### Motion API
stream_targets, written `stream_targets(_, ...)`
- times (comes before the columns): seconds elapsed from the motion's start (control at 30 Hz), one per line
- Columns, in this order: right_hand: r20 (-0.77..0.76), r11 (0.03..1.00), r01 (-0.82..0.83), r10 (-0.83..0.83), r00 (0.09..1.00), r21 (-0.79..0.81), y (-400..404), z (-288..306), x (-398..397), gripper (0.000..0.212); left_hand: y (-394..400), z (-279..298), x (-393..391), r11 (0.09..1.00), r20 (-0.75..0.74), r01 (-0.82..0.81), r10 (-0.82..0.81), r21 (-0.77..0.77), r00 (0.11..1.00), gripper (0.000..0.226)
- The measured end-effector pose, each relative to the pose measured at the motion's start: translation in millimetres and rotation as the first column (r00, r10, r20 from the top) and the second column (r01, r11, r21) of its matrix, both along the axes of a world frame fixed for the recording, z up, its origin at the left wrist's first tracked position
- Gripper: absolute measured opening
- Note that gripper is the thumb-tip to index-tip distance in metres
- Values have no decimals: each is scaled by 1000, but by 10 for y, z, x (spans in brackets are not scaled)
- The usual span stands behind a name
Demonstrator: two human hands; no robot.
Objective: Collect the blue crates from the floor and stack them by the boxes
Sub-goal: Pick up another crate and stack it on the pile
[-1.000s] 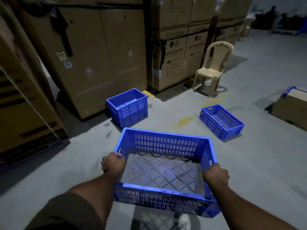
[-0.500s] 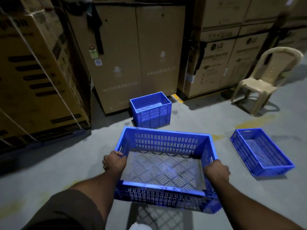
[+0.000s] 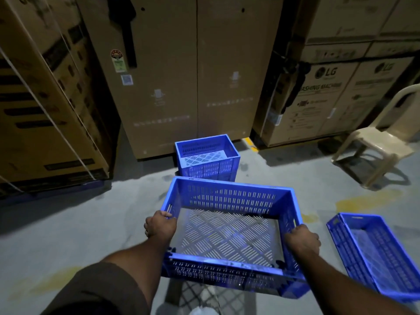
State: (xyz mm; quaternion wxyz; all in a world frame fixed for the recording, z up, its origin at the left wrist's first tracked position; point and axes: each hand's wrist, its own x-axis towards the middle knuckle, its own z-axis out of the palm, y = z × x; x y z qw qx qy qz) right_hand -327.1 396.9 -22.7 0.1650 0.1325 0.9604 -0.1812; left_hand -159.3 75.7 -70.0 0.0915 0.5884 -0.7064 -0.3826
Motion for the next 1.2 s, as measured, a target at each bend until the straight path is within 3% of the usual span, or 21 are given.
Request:
stream_targets(0.2, -8, 999, -41, 41, 999, 21, -540, -44, -1019, 43, -515, 55, -929, 999, -13, -16, 17, 30, 1000, 12)
stream_targets(0.57, 23, 987, -155, 156, 987, -43, -1877, -188, -2353, 42, -1447, -101, -1731, 980, 24, -199, 198, 10, 980, 13)
stream_targets(0.9, 102, 920, -383, 391, 915, -86, -3136, -866, -3770, 33, -2287, -700, -2551, 921, 131, -390, 387, 1, 913, 15)
stream_targets(1.2, 70, 848, -519, 528, 847, -110, -4110, -1502, -4683, 26, -3041, -1156, -3180, 910, 163, -415, 412, -20, 896, 12)
